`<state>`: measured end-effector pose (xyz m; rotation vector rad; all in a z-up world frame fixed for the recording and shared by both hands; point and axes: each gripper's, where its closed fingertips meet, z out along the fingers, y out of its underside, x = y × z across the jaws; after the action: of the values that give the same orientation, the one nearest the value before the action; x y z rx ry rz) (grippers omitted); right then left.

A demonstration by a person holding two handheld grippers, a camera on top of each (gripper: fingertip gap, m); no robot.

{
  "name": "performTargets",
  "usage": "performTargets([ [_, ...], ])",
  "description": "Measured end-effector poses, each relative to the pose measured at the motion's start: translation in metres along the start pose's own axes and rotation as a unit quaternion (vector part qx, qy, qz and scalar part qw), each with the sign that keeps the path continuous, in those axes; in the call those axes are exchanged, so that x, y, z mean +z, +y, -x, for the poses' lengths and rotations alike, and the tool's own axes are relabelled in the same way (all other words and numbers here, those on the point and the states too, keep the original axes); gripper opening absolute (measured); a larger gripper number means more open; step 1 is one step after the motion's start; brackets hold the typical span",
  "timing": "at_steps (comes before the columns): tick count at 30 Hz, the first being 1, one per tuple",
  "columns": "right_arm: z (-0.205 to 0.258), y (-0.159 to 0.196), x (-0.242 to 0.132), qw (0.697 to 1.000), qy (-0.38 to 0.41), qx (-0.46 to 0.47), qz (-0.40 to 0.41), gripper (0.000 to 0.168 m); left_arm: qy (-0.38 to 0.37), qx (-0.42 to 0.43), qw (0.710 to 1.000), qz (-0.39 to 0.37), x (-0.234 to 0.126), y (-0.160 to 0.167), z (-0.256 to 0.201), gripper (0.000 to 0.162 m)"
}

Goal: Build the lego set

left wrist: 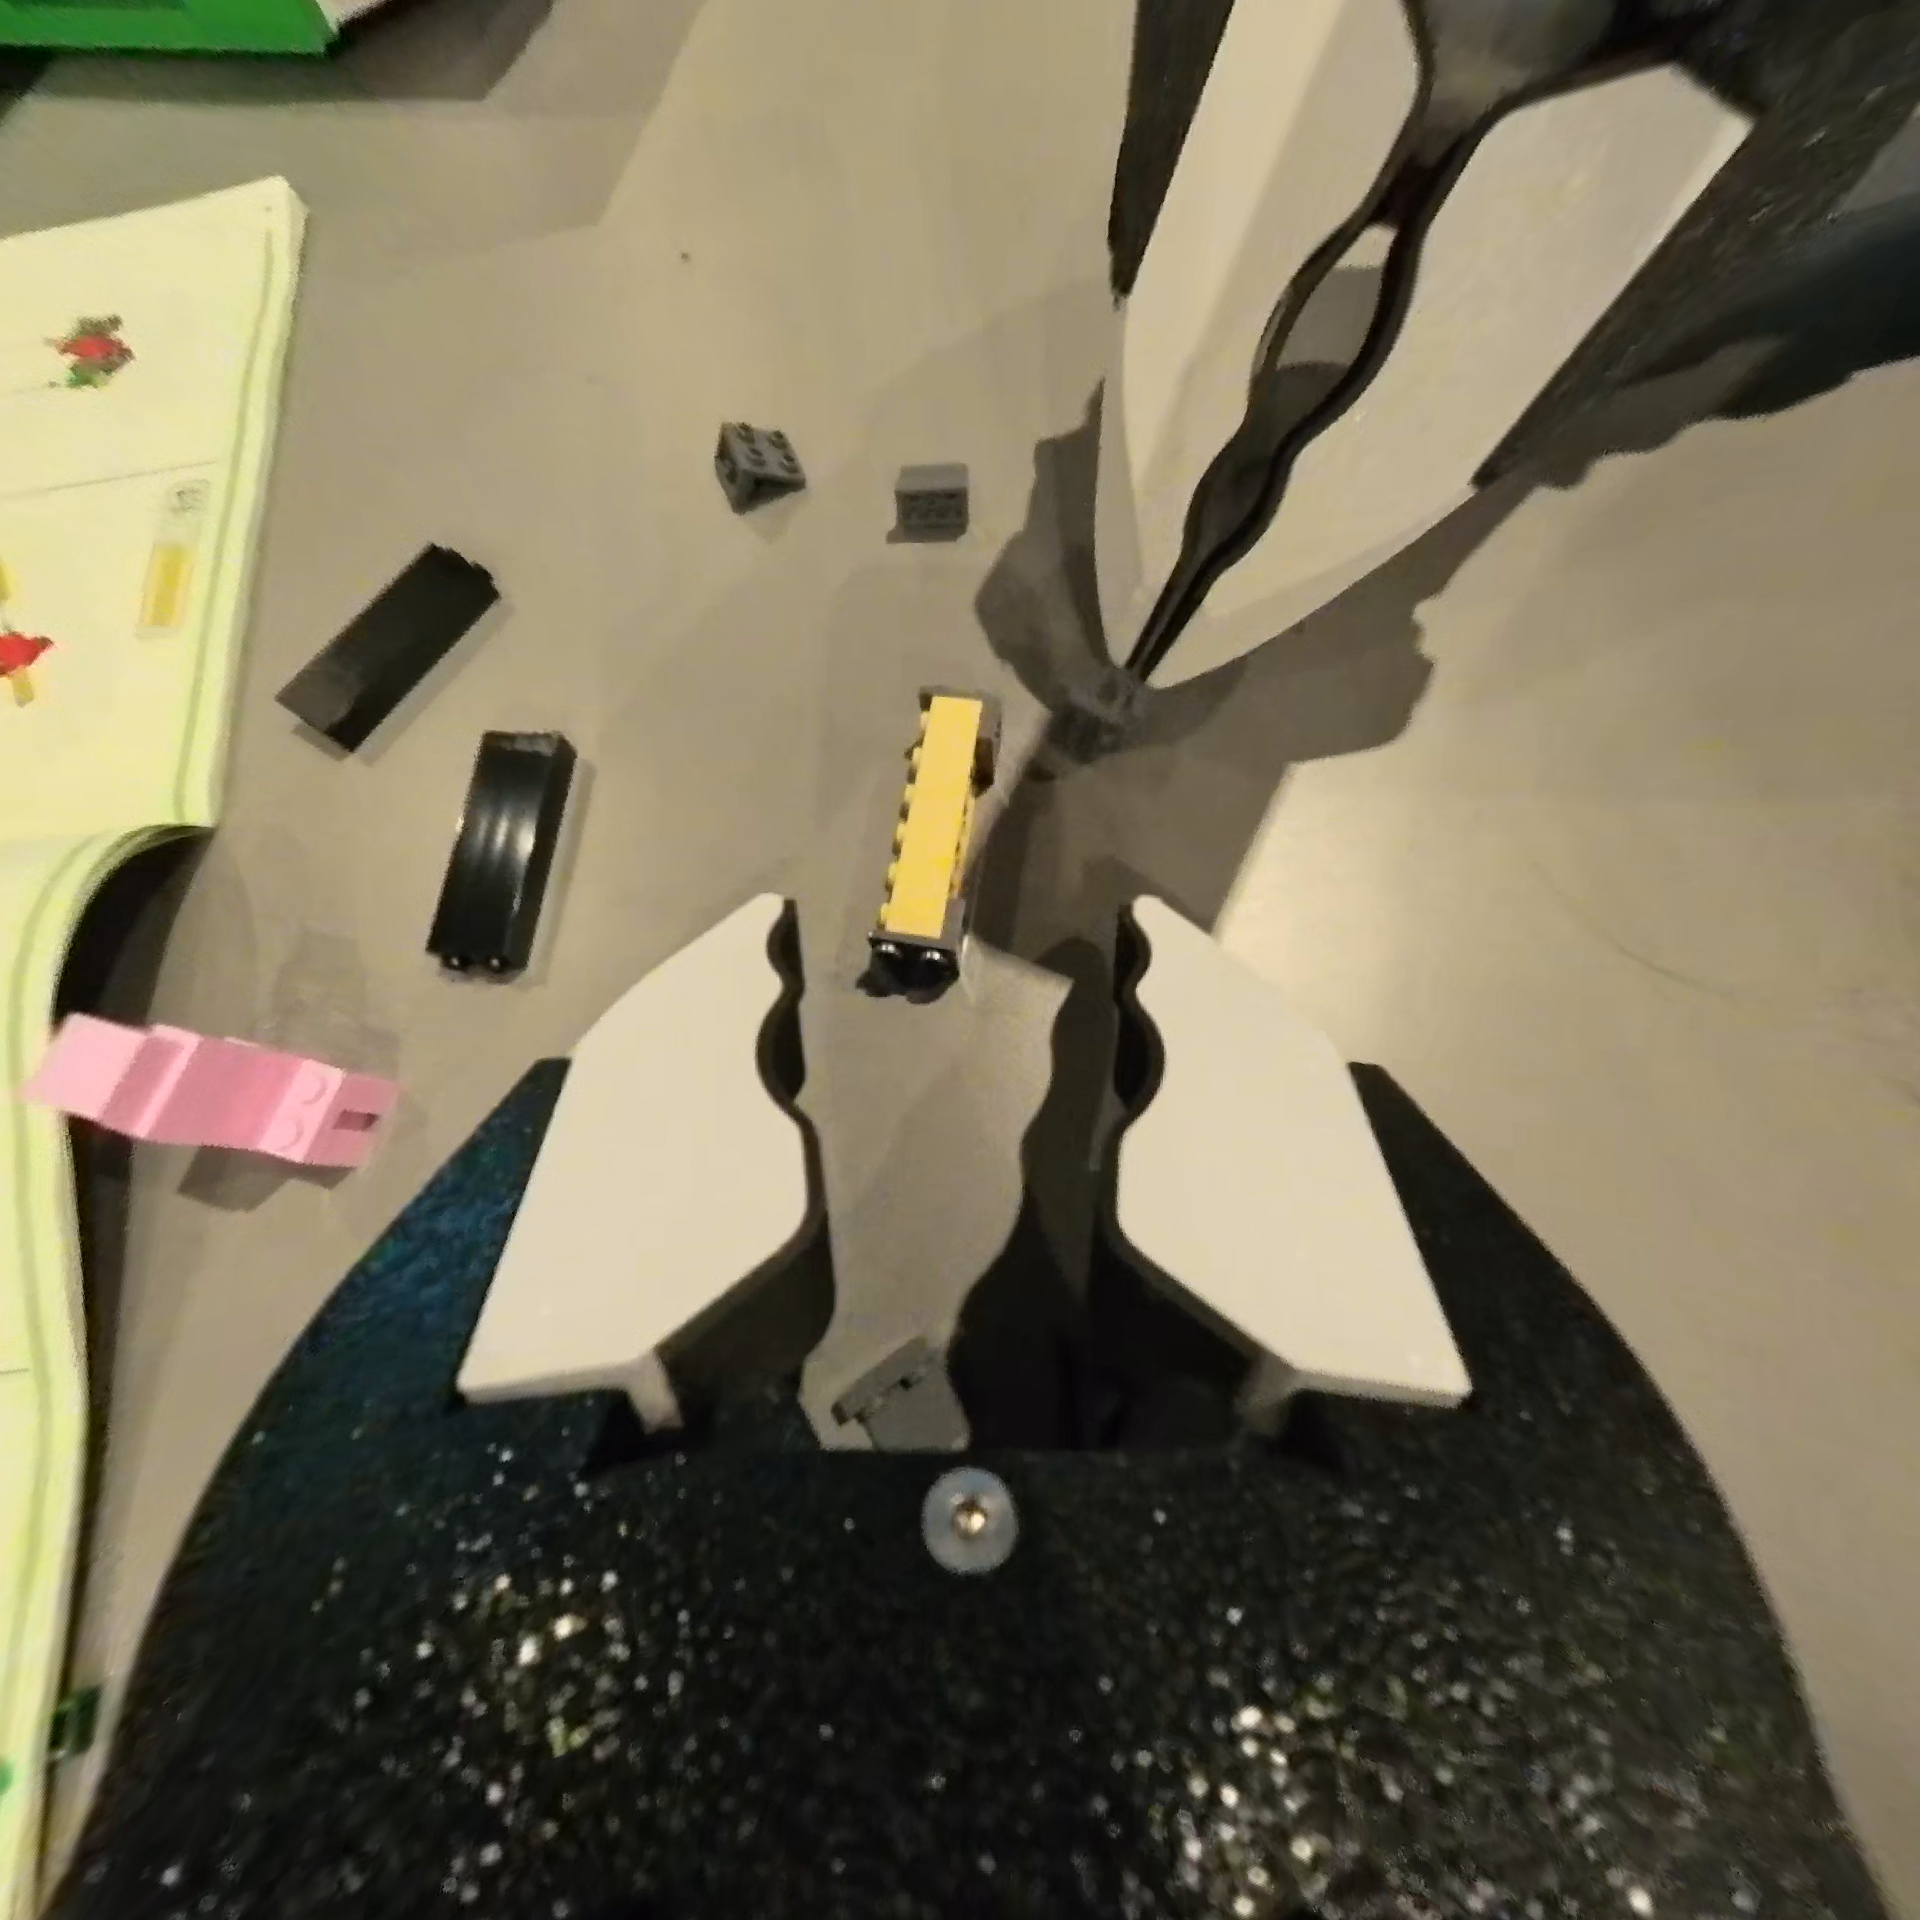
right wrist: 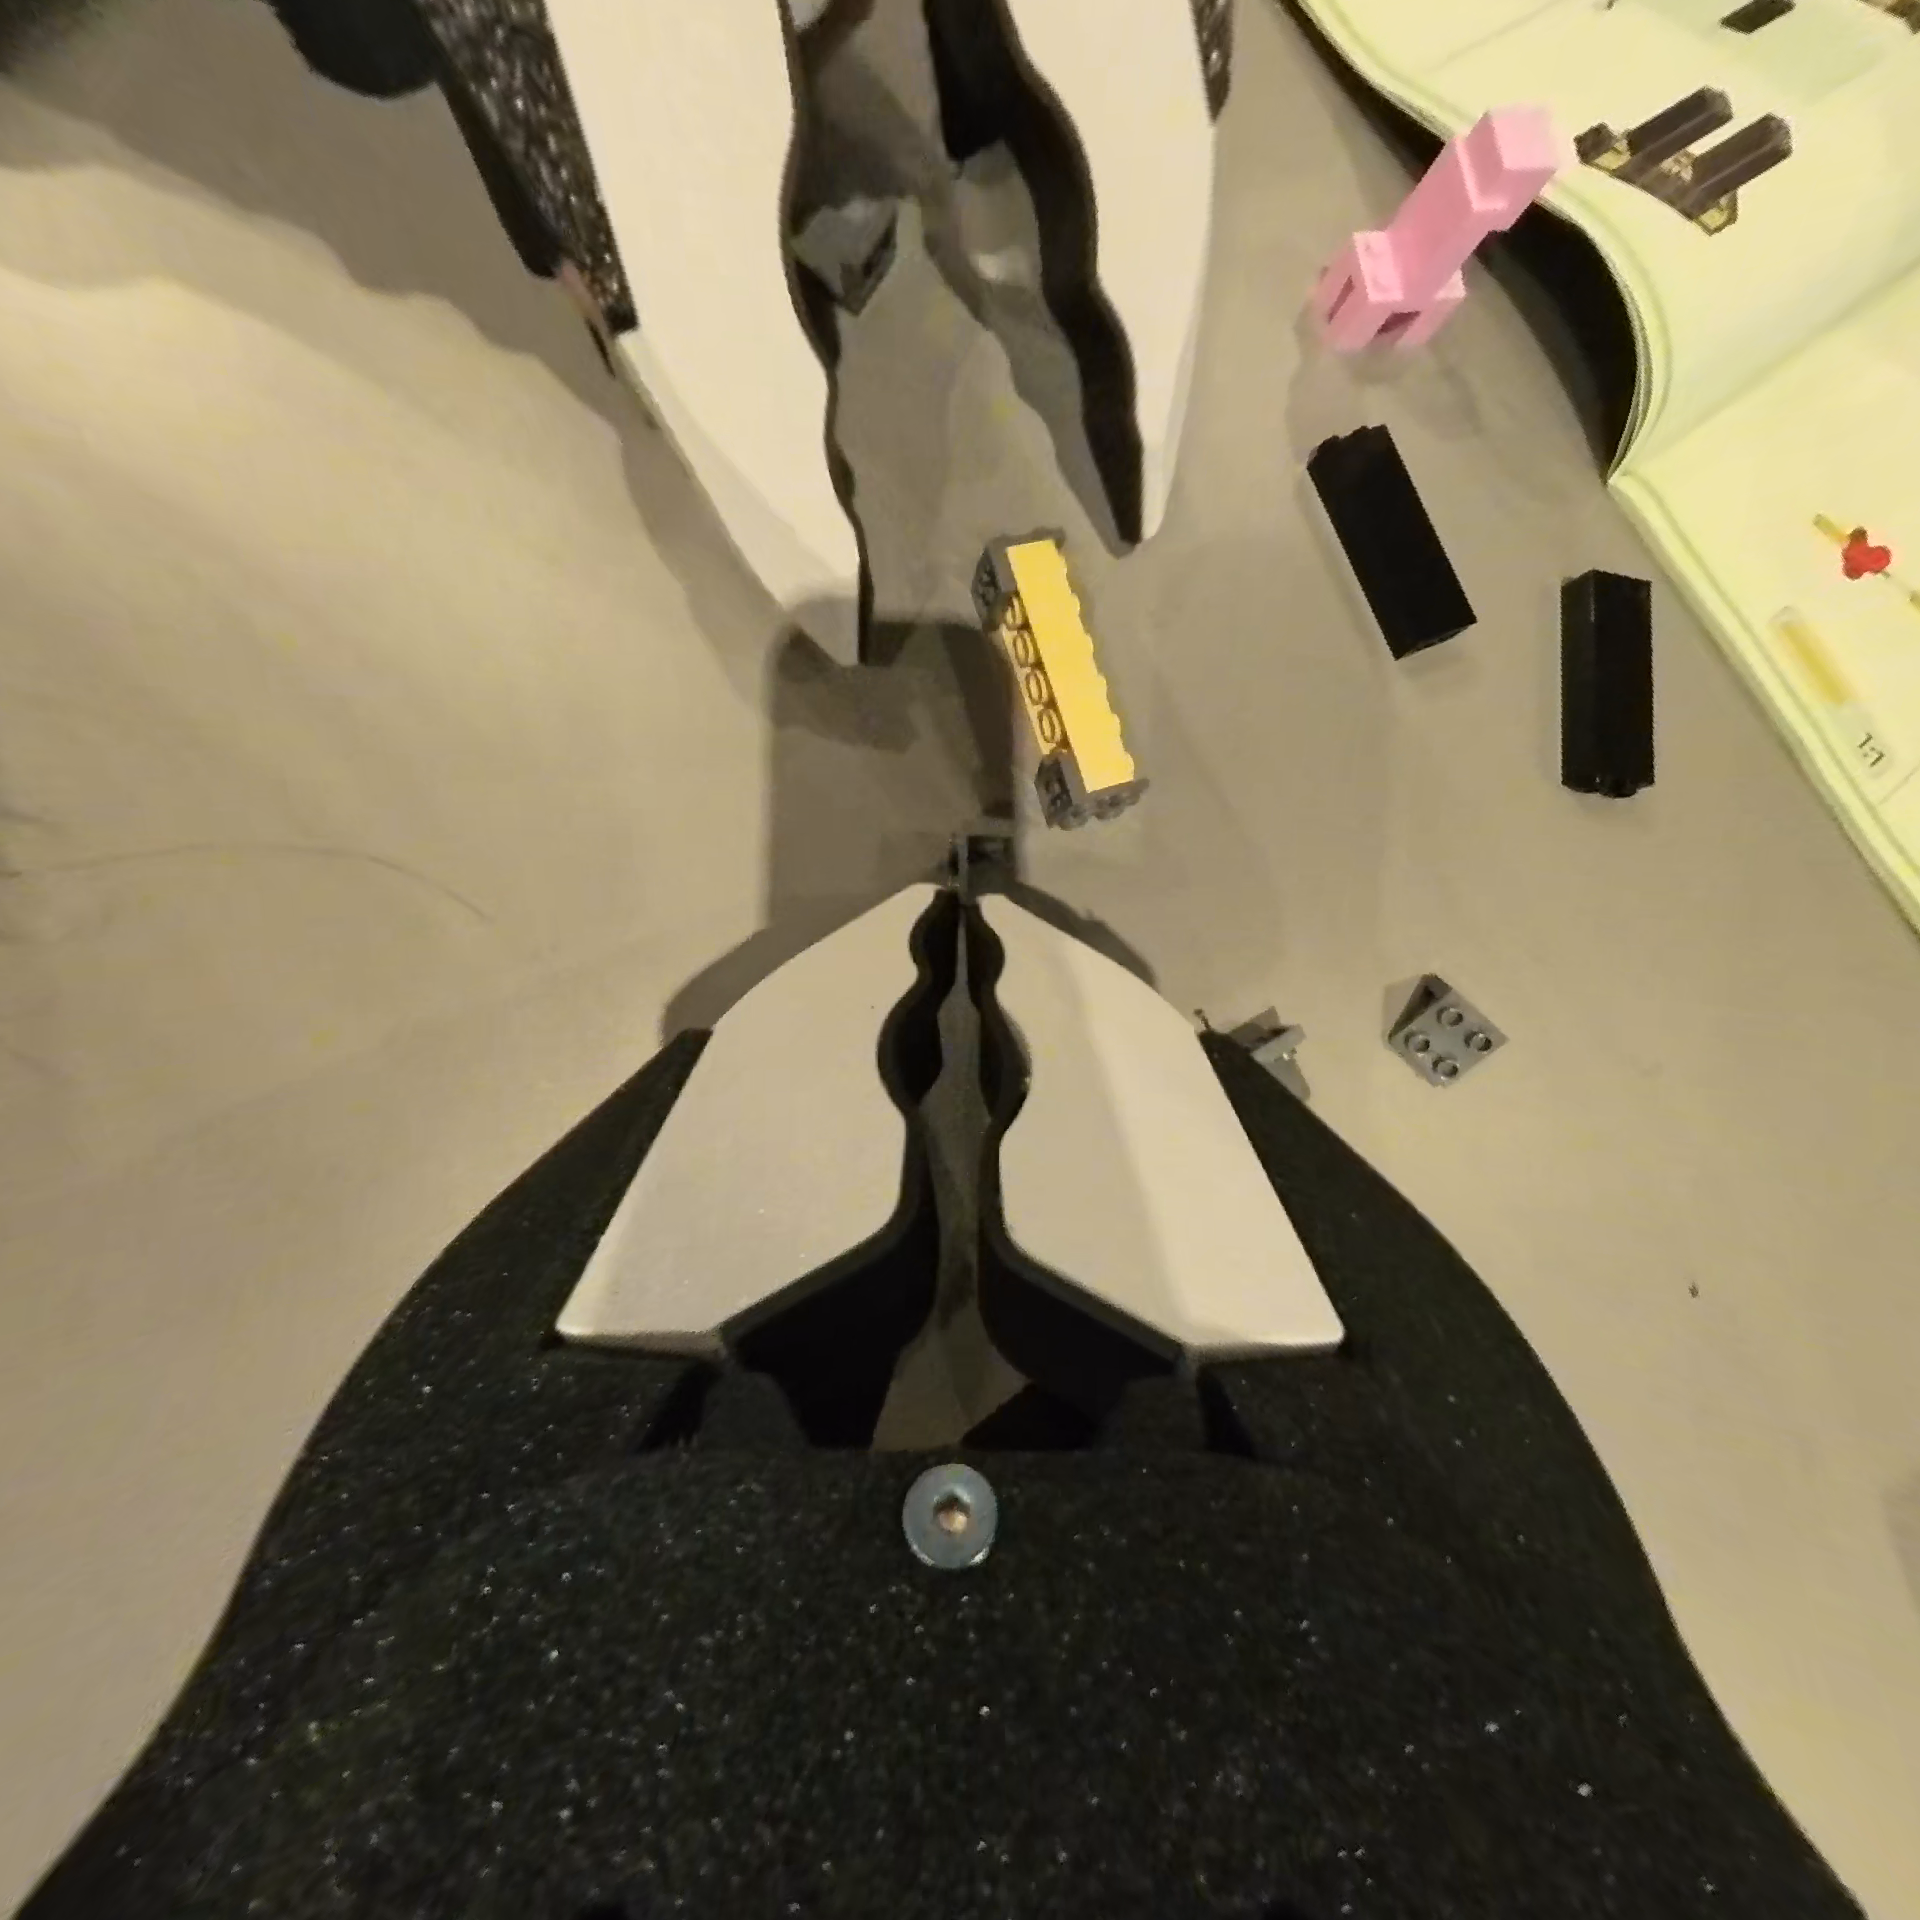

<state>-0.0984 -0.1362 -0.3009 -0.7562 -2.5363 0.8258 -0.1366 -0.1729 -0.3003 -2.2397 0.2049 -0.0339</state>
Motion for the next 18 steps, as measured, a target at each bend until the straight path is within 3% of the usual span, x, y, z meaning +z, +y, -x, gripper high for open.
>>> performTargets([
  [5,0.000,-0.009,-0.006,0.999,0.000,-0.036,-0.024,0.001,0.014,0.061,0.996,-0.060,-0.008,-0.022,-0.014,0.048],
  [14,0.021,-0.029,-0.016,0.956,-0.016,-0.293,0.023,0.000,0.040,0.203,0.973,-0.099,-0.012,-0.035,-0.049,0.009],
  [18,0.026,-0.030,-0.018,0.938,-0.031,-0.345,0.033,0.000,0.056,0.208,0.971,-0.103,-0.014,-0.034,-0.053,0.010],
])
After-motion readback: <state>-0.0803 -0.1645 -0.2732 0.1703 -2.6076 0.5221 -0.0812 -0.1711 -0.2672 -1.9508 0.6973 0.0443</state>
